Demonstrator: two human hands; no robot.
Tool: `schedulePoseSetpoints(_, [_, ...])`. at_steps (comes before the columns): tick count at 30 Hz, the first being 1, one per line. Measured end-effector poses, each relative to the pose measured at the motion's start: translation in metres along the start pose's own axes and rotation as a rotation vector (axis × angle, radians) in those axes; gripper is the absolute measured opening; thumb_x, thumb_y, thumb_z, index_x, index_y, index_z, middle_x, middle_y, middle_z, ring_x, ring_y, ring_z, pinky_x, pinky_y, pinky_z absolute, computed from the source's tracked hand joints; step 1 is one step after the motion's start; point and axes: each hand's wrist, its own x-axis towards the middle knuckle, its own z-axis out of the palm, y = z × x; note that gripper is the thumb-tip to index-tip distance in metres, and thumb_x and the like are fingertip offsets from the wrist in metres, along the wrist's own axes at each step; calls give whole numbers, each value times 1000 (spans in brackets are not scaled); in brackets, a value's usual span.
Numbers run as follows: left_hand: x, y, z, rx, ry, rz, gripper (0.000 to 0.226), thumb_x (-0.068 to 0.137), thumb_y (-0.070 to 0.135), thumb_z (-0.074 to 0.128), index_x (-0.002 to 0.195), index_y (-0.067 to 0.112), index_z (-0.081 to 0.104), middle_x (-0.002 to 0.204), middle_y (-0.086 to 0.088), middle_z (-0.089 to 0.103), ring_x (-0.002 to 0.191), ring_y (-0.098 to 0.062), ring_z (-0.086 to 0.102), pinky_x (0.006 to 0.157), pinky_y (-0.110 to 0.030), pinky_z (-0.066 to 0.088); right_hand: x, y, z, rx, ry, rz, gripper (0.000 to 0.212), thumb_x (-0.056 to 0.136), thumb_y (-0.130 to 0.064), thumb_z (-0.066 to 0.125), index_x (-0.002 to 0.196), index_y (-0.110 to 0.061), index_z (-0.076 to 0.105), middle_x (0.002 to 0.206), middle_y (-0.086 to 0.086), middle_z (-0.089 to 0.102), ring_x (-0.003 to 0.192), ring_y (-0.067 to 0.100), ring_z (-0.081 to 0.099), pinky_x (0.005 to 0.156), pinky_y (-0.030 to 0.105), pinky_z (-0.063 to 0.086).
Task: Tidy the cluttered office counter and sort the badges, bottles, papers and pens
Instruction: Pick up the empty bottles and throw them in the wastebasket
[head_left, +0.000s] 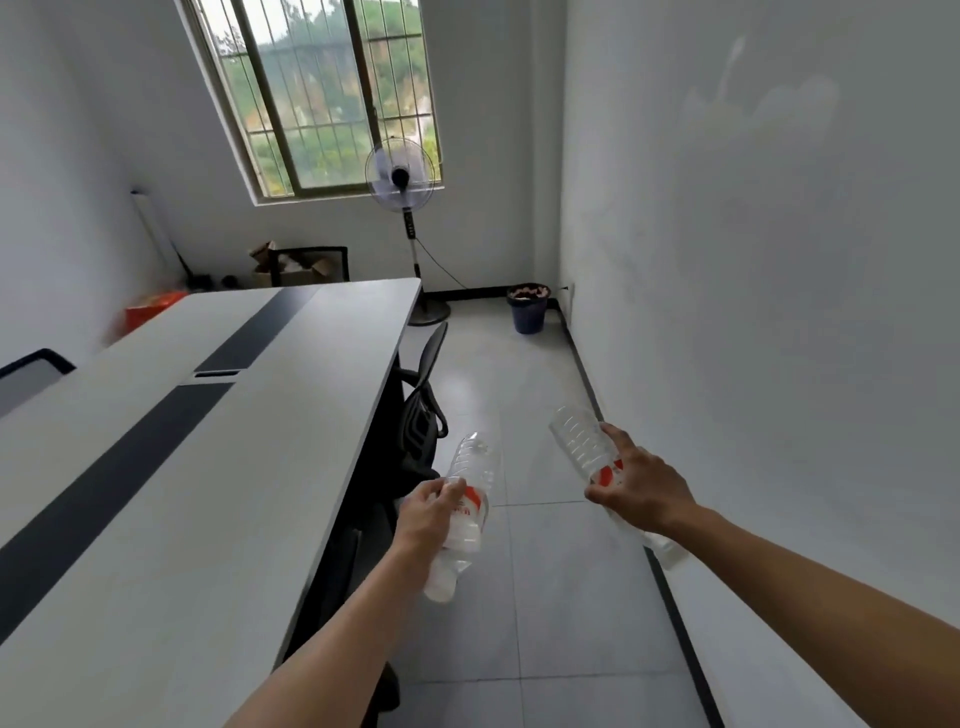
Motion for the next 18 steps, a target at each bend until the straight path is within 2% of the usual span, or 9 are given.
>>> schedulePoseSetpoints(5, [138, 31, 29, -12, -1, -2, 22, 88, 29, 68, 104, 13, 65, 94, -12, 70, 81, -27, 68, 75, -41, 57, 141, 14, 15, -8, -12, 13, 92, 78, -50, 69, 151, -34, 15, 133, 7, 54, 100, 27, 61, 72, 26, 43])
schedulePoseSetpoints(10, [290, 98, 62, 49, -43, 33, 31, 88, 33, 67, 108, 11, 67, 97, -11, 69, 89, -29, 68, 82, -46, 57, 294, 19, -1, 10, 23, 71, 93, 76, -52, 69, 150, -34, 16, 130, 9, 57, 102, 29, 61, 76, 31, 48])
schedulePoseSetpoints(15, [405, 151, 105, 51, -97, 24, 26, 89, 33, 66, 108, 15, 64, 98, -13, 68, 80, -25, 67, 61, -30, 52, 413, 32, -19, 17, 42, 120, 93, 75, -51, 69, 150, -35, 17, 124, 8, 59, 100, 29, 60, 74, 31, 44])
schedulePoseSetpoints(18, [478, 168, 131, 65, -108, 4, 29, 88, 37, 65, 110, 18, 63, 99, -12, 68, 80, -25, 68, 56, -28, 51, 490, 49, -20, 14, 53, 139, 92, 76, -49, 69, 151, -34, 17, 123, 8, 59, 99, 28, 60, 73, 30, 43])
